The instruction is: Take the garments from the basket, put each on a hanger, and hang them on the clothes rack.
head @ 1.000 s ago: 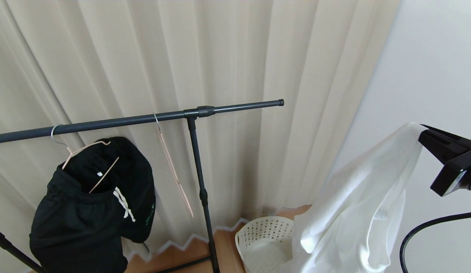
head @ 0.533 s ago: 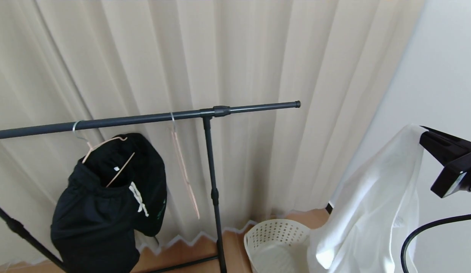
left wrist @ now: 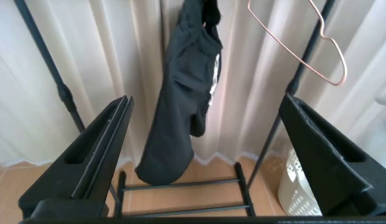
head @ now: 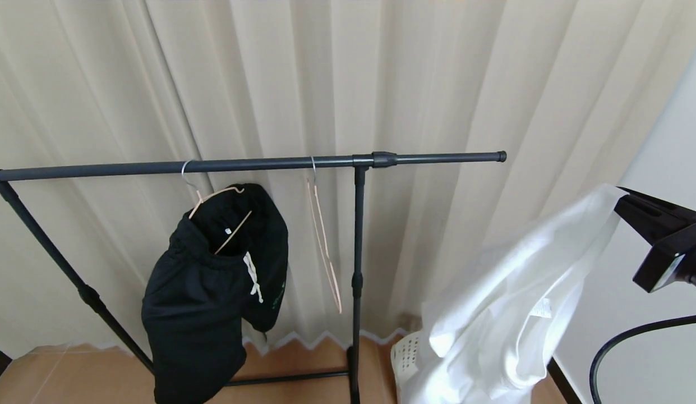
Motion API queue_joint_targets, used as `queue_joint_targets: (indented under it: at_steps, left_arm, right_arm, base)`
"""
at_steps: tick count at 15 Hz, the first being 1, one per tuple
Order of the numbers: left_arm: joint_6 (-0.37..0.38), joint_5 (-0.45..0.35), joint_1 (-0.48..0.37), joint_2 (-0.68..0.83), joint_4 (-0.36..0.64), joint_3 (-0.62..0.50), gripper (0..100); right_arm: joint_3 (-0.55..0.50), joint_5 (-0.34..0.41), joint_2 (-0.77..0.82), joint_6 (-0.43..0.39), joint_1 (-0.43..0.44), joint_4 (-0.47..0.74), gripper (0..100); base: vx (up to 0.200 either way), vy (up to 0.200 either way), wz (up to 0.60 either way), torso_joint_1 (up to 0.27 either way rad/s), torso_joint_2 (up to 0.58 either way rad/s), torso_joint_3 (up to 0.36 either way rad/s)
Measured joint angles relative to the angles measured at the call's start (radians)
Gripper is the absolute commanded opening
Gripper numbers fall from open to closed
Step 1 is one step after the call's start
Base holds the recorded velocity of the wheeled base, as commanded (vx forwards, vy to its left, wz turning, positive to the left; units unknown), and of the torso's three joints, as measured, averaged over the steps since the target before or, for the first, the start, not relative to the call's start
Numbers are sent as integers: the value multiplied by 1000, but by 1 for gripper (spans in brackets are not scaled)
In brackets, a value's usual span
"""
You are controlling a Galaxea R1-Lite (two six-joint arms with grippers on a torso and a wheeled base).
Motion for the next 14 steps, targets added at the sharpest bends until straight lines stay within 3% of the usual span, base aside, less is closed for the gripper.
queue_joint_targets:
  at_steps: [3, 7, 14]
  left_arm:
    - [-1, 0, 1, 0, -1, 0, 100]
    - [0, -1, 1, 0, -1, 0, 100]
    - [-1, 0, 1, 0, -1, 0, 100]
  right_arm:
    - [0, 0, -1, 0, 0, -1, 0]
    - [1, 0, -3, 0, 0, 0, 0]
    - [5, 0, -1, 0, 0, 1, 0]
  base:
    - [-200, 0, 0, -9, 4, 6]
    - [0, 200, 0, -5, -1, 1]
    - [0, 0, 0, 0, 0, 0]
